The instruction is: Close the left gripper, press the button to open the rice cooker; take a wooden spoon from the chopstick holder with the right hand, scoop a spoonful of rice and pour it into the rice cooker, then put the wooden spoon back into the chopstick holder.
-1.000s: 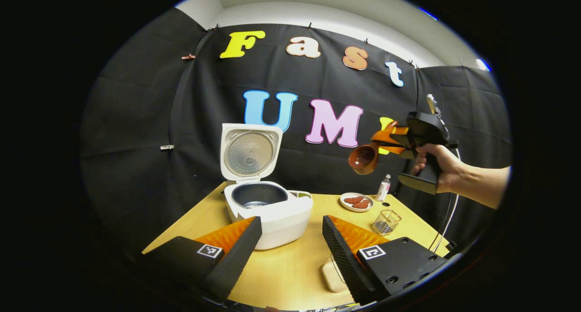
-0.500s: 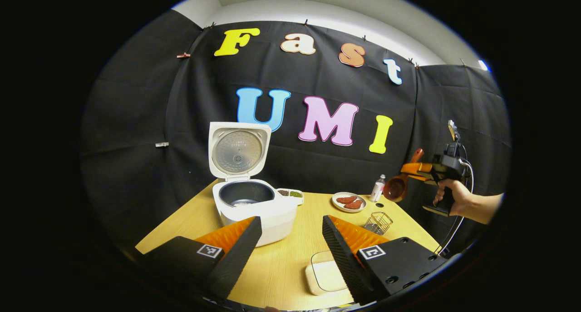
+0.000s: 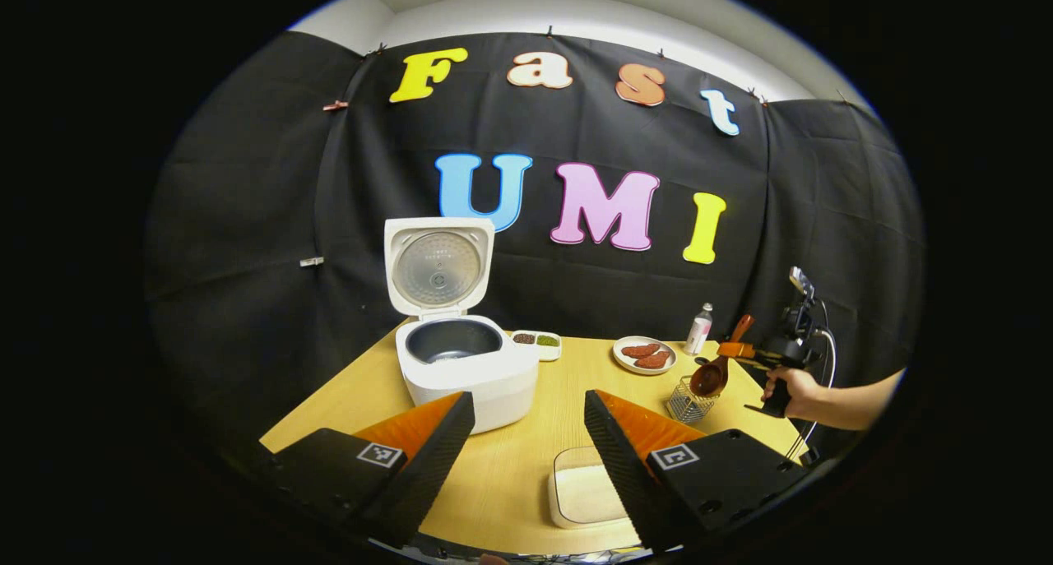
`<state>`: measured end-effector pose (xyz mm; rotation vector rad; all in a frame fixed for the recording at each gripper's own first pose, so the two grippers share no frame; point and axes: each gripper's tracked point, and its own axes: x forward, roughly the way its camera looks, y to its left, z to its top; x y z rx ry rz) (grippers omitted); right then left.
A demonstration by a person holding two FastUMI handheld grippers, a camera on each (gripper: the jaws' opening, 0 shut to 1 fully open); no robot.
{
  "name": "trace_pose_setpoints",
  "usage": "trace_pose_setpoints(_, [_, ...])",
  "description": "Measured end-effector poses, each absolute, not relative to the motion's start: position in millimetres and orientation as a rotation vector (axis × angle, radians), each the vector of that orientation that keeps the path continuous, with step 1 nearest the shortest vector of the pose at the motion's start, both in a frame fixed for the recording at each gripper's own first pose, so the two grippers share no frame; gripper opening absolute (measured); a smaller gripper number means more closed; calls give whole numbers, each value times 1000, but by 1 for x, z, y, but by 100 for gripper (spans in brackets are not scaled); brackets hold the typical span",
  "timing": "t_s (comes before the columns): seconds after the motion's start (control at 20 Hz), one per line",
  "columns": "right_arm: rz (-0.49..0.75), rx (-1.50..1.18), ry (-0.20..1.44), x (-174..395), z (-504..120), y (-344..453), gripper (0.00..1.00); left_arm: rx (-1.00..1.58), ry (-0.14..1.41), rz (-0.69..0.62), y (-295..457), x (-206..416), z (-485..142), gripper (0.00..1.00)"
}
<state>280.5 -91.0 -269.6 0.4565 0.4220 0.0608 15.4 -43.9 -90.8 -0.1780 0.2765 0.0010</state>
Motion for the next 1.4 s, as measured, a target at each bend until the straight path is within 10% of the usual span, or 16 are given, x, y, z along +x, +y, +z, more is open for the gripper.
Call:
trace_pose_setpoints(0.6, [50,491,542,290,-322,-89,21,-164,313,24,-57,9,-100,94])
trace_pose_setpoints(0.9, [-48,536,554,282,-319,-111,86,-165,297,12,-56,12,-96,94])
trace_pose_setpoints(1.4, [-96,417,481,214,-247,-111,98,-203,201,-16,-30,37,-63,94])
